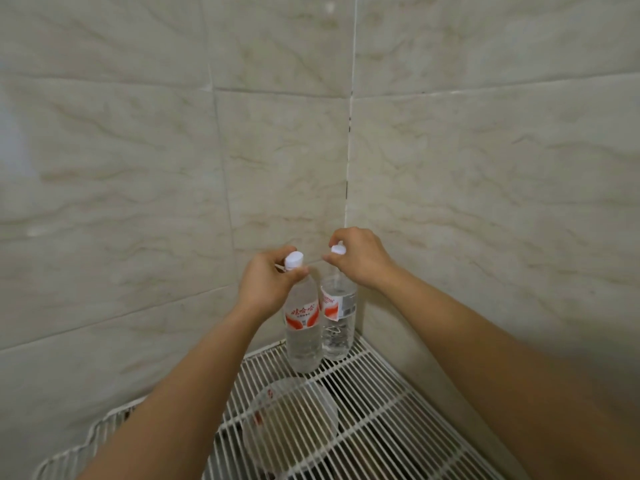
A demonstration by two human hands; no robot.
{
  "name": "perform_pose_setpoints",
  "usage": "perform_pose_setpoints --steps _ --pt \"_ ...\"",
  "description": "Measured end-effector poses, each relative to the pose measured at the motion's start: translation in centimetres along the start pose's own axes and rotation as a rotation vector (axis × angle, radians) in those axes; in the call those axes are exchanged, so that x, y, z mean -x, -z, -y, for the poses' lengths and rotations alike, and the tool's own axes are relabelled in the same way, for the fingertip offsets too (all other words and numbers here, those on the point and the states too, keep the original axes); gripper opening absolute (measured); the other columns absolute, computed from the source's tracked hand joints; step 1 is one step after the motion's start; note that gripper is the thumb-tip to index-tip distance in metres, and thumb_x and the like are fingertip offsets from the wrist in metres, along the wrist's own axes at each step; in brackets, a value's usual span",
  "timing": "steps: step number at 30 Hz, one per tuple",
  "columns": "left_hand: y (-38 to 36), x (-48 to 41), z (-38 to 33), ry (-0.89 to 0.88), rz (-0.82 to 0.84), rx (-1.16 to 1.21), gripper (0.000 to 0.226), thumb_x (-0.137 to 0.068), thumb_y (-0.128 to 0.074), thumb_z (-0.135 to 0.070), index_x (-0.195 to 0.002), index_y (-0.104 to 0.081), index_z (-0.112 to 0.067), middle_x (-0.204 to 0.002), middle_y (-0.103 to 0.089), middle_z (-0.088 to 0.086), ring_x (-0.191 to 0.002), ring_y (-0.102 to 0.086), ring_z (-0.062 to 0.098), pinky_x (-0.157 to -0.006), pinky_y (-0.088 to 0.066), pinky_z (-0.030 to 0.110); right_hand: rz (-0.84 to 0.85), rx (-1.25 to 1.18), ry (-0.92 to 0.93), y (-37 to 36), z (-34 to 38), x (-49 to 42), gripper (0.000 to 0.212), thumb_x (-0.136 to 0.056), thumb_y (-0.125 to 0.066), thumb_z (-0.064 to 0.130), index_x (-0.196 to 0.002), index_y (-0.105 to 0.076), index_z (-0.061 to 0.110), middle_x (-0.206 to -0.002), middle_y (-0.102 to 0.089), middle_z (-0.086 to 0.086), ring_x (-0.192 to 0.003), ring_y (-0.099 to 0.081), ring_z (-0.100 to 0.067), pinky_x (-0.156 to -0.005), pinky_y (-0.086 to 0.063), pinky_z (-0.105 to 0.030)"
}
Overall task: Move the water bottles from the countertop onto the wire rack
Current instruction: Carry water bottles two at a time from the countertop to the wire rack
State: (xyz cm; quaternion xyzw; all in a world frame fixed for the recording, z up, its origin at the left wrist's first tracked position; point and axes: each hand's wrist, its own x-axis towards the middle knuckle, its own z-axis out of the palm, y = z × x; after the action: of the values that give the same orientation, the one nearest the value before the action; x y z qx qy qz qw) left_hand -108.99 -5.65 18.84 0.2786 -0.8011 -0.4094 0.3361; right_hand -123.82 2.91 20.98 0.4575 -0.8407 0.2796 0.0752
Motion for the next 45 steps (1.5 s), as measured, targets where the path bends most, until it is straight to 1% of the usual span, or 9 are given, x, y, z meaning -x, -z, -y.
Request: perform_pose_setpoints --steps 4,11,15,18,24,28,35,40,45 --pt "-0.5 -0.5 0.1 -0.032 0.019 -0.041 0.008 -0.078 -0.073 -0.026 -0.084 -0.068 -0.023 -0.080 -0.071 -0.003 -0.080 -0.067 0.020 -0.074 -0.054 0.039 0.086 -0.087 0.002 0.9 -0.3 -0.3 0.037 -0.087 -0.067 0.022 -0.122 -0.062 0.012 -0.127 -0.060 -0.010 -0.118 -0.055 -0.026 -0.096 -0.046 -0.034" --pt "-1.3 -0.7 -0.2 -0.023 0.005 -0.048 0.019 -0.079 -0.072 -0.028 -0.097 -0.069 -0.023 -0.092 -0.071 -0.002 -0.088 -0.066 0.022 -0.081 -0.055 0.047 0.266 -0.468 -0.050 2.8 -0.7 -0.2 0.045 -0.078 -0.051 -0.017 -0.119 -0.061 -0.001 -0.100 -0.067 -0.013 -0.086 -0.063 -0.017 -0.066 -0.049 -0.016" --pt "-1.0 -0.6 -0.1 -0.020 0.011 -0.053 0.028 -0.080 -0.071 -0.031 -0.106 -0.068 -0.023 -0.102 -0.071 0.000 -0.095 -0.066 0.023 -0.082 -0.055 0.046 0.157 -0.129 -0.041 2.3 -0.9 0.0 0.038 -0.081 -0.071 0.020 -0.115 -0.062 0.007 -0.105 -0.065 -0.009 -0.100 -0.062 -0.024 -0.075 -0.048 -0.027" --pt "-1.0 -0.3 -0.2 0.002 -0.007 -0.010 0.037 -0.082 -0.070 -0.028 -0.117 -0.063 -0.020 -0.113 -0.067 0.000 -0.103 -0.063 0.023 -0.089 -0.052 0.045 0.144 0.153 -0.110 1.4 -1.0 0.3 0.043 -0.077 -0.073 0.048 -0.091 -0.054 0.012 -0.089 -0.056 -0.005 -0.083 -0.058 -0.026 -0.059 -0.041 -0.031" --pt "-1.5 -0.6 -0.2 0.018 -0.012 0.017 0.046 -0.080 -0.072 -0.028 -0.124 -0.060 -0.020 -0.132 -0.059 0.001 -0.120 -0.054 0.023 -0.098 -0.046 0.041 0.404 -0.182 -0.101 2.5 -1.3 -0.7 0.020 -0.076 -0.078 0.015 -0.085 -0.061 0.010 -0.078 -0.058 -0.005 -0.072 -0.053 -0.018 -0.064 -0.043 -0.029" --pt "-1.0 -0.6 -0.1 -0.001 0.001 -0.049 0.041 -0.081 -0.070 -0.031 -0.121 -0.062 -0.023 -0.126 -0.063 0.000 -0.114 -0.058 0.026 -0.091 -0.050 0.044 0.502 -0.268 -0.074 3.0 -1.4 -0.9 0.022 -0.077 -0.068 -0.003 -0.095 -0.067 0.009 -0.098 -0.065 -0.009 -0.088 -0.058 -0.020 -0.078 -0.049 -0.032" --pt "-1.0 -0.6 -0.2 -0.058 0.002 -0.132 0.039 -0.083 -0.068 -0.034 -0.120 -0.062 -0.024 -0.128 -0.062 -0.001 -0.118 -0.056 0.023 -0.088 -0.047 0.036 0.318 0.013 -0.031 2.4 -1.4 -0.4 0.037 -0.075 -0.078 0.038 -0.078 -0.061 0.006 -0.065 -0.060 -0.006 -0.056 -0.057 -0.020 -0.057 -0.046 -0.031" --pt "-1.0 -0.6 -0.1 -0.051 0.011 -0.162 0.047 -0.082 -0.067 -0.040 -0.127 -0.058 -0.027 -0.128 -0.063 -0.002 -0.111 -0.060 0.024 -0.089 -0.051 0.043 0.418 -0.099 -0.008 3.1 -1.3 -1.0 0.017 -0.076 -0.075 0.010 -0.087 -0.063 0.013 -0.091 -0.062 -0.006 -0.085 -0.058 -0.022 -0.068 -0.046 -0.030" --pt "-1.0 -0.4 0.1 -0.057 0.004 -0.152 0.043 -0.083 -0.066 -0.039 -0.124 -0.059 -0.028 -0.120 -0.066 -0.003 -0.102 -0.064 0.019 -0.083 -0.052 0.040 0.448 -0.259 -0.058 2.8 -1.2 -1.4 0.030 -0.074 -0.060 -0.008 -0.094 -0.066 0.014 -0.104 -0.063 -0.009 -0.094 -0.061 -0.022 -0.073 -0.050 -0.028"
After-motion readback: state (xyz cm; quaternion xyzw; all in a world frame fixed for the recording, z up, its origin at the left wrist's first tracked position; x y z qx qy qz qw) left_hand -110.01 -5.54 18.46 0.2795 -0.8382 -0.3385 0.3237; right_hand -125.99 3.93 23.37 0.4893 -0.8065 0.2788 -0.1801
